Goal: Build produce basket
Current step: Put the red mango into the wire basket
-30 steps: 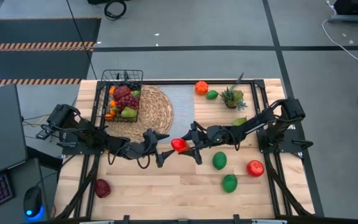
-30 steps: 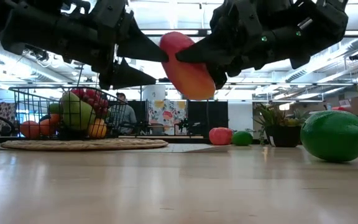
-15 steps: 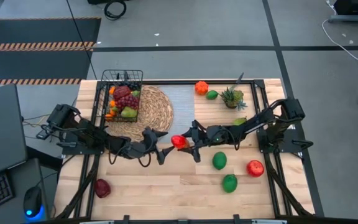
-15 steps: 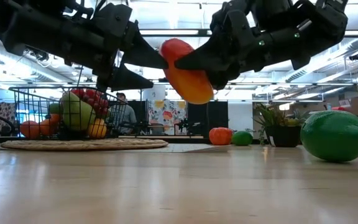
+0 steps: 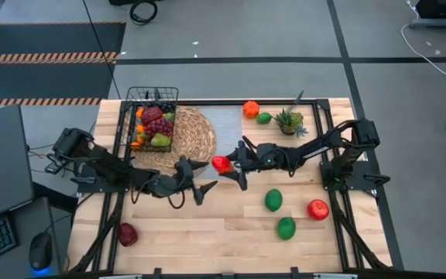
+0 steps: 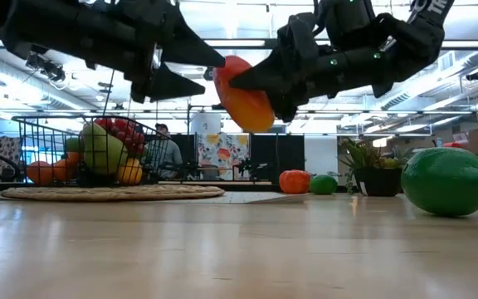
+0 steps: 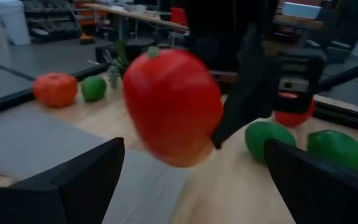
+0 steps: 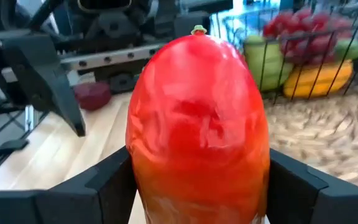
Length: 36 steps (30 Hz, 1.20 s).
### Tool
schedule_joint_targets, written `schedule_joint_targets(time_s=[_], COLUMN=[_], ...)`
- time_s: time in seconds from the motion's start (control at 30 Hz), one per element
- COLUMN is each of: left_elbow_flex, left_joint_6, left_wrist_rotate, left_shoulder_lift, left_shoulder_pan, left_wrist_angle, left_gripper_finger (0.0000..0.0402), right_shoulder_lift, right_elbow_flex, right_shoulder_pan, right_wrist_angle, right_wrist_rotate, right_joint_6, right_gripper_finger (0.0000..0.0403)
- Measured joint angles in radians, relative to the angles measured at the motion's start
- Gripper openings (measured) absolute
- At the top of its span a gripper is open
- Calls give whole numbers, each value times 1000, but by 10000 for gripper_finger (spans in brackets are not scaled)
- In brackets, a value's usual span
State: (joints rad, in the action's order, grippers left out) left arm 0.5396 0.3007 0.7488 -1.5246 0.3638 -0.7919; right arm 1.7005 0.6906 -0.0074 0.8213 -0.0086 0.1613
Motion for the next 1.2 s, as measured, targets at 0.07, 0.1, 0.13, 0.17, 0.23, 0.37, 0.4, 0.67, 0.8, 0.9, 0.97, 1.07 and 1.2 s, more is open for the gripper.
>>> schedule_joint_targets(time_s=[0.07,0.1,0.13,0.17,0.23,0.37,0.4,0.67,0.8,0.9,0.97,1.07,1.2], left_elbow_flex=[-1,-1,-1,-1,-1,-1,-2,-3,-4,-3,-3,-3,-3], left_joint_6=[-7,-7,-7,-7,-9,2,2,-3,-14,-43,-58,-69,-49], left_wrist_rotate=[7,9,8,8,11,12,12,1,-30,-48,-52,-59,-64], left_shoulder_lift=[18,23,24,23,23,20,20,20,19,19,20,20,20], left_shoulder_pan=[8,10,12,12,11,-2,-3,0,0,-2,-4,-3,-3], left_wrist_angle=[-4,-5,-5,-4,-10,-12,-12,-78,-103,-160,-193,-212,-186], left_gripper_finger=[394,394,394,394,394,394,394,394,394,394,394,394,394], right_shoulder_lift=[0,0,0,0,0,0,0,0,-1,-1,0,0,0], right_elbow_flex=[0,0,3,7,13,27,33,66,67,67,67,67,66], right_shoulder_pan=[-8,-11,-12,-12,1,36,43,88,103,106,105,107,118], right_wrist_angle=[20,23,18,11,-4,-15,-14,-20,-27,-71,-103,-104,-60], right_wrist_rotate=[-5,-13,-23,-35,-58,-61,-61,-56,-52,-47,-40,-35,-31], right_joint_6=[-3,4,14,19,20,20,20,12,14,0,-4,-4,-4], right_gripper_finger=[280,280,280,280,280,280,280,280,280,280,280,280,280])
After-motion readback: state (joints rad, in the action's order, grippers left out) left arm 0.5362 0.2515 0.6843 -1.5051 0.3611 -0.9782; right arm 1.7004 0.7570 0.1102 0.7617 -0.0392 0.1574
